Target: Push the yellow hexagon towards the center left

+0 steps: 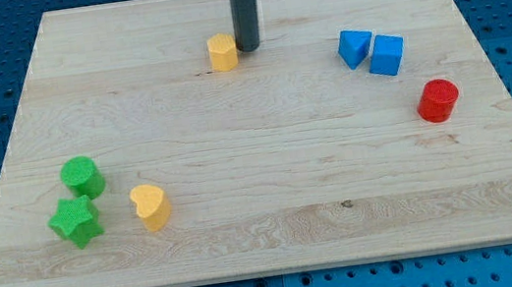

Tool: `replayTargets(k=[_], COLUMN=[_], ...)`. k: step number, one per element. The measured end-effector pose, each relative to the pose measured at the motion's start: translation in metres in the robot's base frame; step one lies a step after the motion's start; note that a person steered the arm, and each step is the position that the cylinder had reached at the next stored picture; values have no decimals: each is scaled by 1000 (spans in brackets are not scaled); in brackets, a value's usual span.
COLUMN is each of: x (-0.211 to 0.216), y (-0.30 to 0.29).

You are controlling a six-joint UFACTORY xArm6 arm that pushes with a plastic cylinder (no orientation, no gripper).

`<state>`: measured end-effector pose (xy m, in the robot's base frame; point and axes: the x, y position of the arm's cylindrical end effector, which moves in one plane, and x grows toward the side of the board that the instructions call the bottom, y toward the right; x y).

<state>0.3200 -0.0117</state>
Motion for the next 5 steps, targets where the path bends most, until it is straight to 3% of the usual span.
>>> replayTargets(k=[2, 5], x=[32, 17], y=[-41, -70])
